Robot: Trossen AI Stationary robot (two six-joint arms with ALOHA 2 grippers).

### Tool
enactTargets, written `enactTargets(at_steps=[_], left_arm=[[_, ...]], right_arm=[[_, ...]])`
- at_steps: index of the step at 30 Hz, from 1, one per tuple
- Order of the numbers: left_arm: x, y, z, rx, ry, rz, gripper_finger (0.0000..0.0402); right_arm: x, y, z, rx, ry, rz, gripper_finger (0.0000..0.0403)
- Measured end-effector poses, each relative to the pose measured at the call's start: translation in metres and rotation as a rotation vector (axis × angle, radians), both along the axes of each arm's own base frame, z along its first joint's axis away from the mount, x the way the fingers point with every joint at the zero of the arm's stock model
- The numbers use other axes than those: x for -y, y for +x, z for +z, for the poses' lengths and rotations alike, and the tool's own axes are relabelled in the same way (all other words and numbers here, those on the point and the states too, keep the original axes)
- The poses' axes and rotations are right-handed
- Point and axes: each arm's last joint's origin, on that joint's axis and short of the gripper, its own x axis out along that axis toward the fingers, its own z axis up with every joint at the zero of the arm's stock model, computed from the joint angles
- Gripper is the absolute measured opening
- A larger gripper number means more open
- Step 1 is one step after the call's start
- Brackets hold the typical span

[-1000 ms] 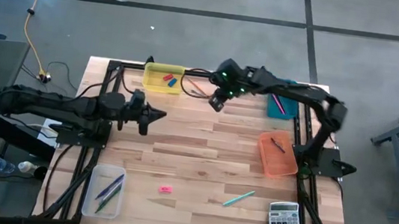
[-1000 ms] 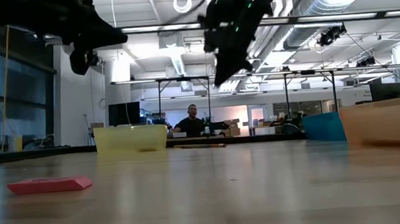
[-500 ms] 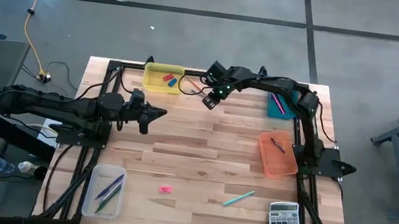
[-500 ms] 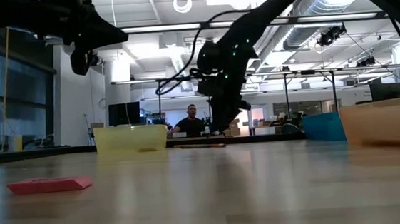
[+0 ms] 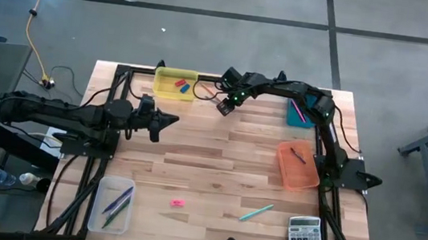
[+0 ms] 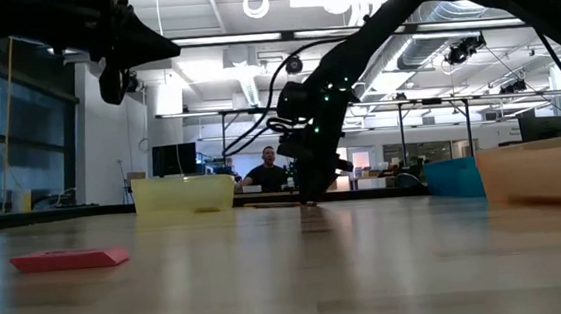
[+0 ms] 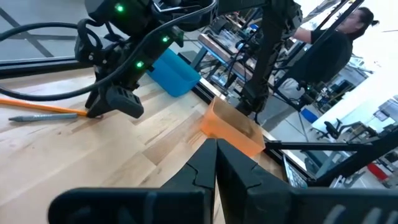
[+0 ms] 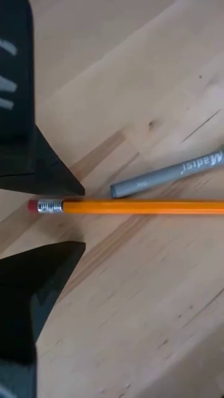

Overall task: Sort crayons/erasers/pens/pencils in bins
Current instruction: Put the orange pencil into the blue bin

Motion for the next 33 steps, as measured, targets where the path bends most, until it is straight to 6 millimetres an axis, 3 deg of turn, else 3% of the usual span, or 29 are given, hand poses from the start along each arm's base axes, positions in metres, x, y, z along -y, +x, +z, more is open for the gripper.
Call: enactTargets(at_steps=[17,29,33], left_arm=[[0.0,0.0,0.0,-0.007,0.013,0.016,0.0],[-0.001,0.0,0.0,-0.008,0.016,0.022,0.0],[-0.001,0.0,0.0,-0.008,0.015,0.024,0.0]], right_arm=[[-0.007,-0.004,-0.004,-0.082,0.047,-0.026,0.0098],[-0.011,-0.006,-0.003,-0.104,0.058,-0.043,0.0013],[-0.014,-0.009,0.005,-0.102,0.084,-0.067,0.0005]])
